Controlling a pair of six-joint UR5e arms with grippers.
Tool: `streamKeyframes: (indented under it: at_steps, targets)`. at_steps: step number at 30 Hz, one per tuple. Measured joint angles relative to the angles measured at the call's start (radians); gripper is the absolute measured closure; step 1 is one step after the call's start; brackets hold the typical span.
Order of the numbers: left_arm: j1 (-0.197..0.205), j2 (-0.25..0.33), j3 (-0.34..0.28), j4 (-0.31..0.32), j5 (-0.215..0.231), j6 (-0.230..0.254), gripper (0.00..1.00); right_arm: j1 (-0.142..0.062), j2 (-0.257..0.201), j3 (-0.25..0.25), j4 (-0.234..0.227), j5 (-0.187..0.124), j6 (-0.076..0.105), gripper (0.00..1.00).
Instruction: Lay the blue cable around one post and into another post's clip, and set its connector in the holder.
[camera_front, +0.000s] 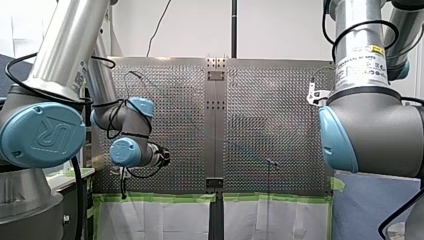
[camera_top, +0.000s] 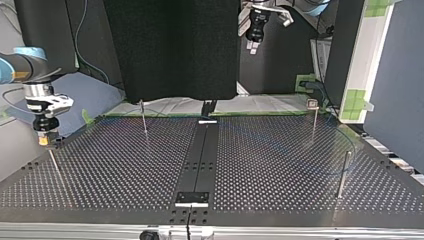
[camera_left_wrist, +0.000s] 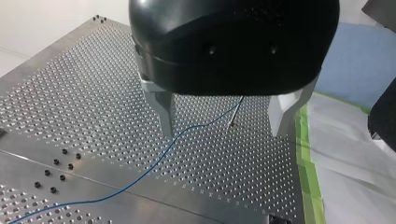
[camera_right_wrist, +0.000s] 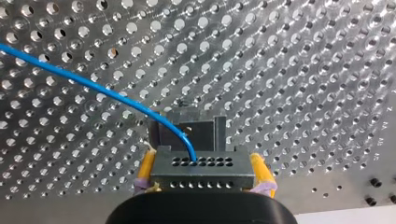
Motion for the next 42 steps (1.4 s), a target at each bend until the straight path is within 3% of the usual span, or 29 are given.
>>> streamKeyframes:
  at_steps: [7, 18, 26, 35, 42]
  targets:
    - [0.000, 0.000, 0.000, -0.001, -0.004, 0.000, 0.00, -0.005, 0.002, -0.017, 0.036, 0.001, 0.002, 1.00]
    - [0.000, 0.000, 0.000, -0.013, -0.006, 0.005, 0.00, 0.004, 0.006, -0.036, 0.065, 0.000, 0.002, 1.00]
    - [0.000, 0.000, 0.000, -0.018, -0.007, 0.008, 0.00, 0.016, 0.019, -0.048, 0.071, 0.000, 0.001, 1.00]
    - [0.000, 0.000, 0.000, -0.023, -0.007, 0.008, 0.00, 0.028, 0.043, -0.070, 0.088, 0.002, -0.012, 1.00]
    - [0.000, 0.000, 0.000, -0.023, -0.007, 0.008, 0.00, 0.030, 0.044, -0.075, 0.083, -0.012, -0.013, 1.00]
